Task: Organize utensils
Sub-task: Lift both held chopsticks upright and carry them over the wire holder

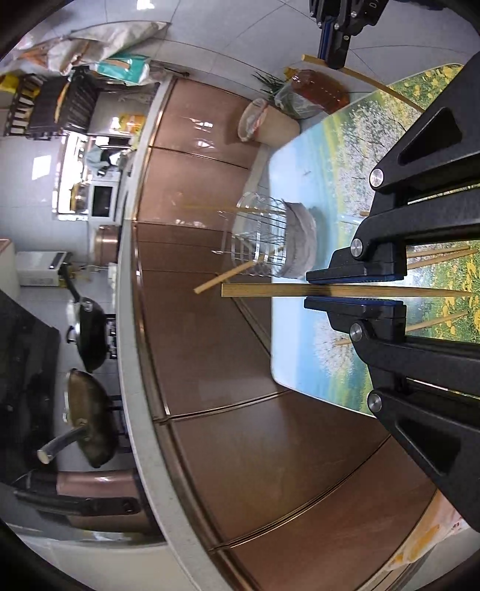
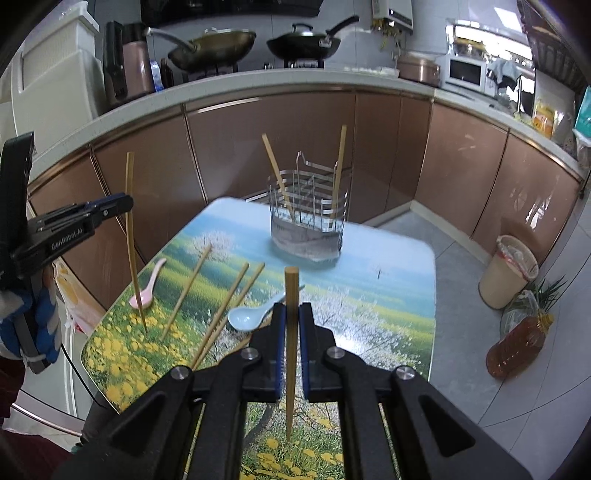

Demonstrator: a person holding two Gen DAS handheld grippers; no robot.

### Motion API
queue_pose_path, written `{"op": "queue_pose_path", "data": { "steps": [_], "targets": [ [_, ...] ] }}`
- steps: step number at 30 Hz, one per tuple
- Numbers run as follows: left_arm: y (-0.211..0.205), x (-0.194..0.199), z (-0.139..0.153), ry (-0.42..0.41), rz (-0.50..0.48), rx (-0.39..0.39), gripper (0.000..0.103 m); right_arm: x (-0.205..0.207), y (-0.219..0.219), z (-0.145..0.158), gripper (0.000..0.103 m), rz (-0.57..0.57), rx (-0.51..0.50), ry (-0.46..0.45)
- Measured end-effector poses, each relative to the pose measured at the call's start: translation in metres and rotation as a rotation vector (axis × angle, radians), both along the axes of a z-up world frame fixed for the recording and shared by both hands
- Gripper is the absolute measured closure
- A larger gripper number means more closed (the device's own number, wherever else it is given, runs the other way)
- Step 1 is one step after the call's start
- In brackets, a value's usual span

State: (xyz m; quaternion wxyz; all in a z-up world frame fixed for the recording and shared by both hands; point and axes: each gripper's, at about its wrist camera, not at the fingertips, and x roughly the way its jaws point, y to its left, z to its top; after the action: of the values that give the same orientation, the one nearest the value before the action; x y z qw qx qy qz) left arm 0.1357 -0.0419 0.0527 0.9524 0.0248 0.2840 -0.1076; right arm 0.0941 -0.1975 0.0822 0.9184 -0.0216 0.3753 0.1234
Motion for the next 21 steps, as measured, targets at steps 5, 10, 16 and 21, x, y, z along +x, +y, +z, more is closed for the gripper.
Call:
{"op": "queue_pose_path", "data": {
  "steps": [5, 10, 16, 21],
  "targets": [
    [-0.007, 0.004, 0.020, -0.045, -0.023, -0.017, 0.097, 0.008, 0.005, 0.029, 0.097, 0.005, 0.003, -0.059],
    [-0.012, 0.031, 0.051, -0.096, -0.037, -0.053, 0.097, 0.036, 0.015, 0.070, 0.097, 0.030, -0.014, -0.137],
    [-0.018, 0.088, 0.082, -0.154, -0.064, -0.148, 0.097, 0.090, 0.020, 0.120, 0.097, 0.048, 0.004, -0.257],
    [-0.033, 0.140, 0.087, -0.204, -0.070, -0.237, 0.097, 0.143, 0.022, 0.132, 0.097, 0.059, 0.049, -0.323]
  ]
}}
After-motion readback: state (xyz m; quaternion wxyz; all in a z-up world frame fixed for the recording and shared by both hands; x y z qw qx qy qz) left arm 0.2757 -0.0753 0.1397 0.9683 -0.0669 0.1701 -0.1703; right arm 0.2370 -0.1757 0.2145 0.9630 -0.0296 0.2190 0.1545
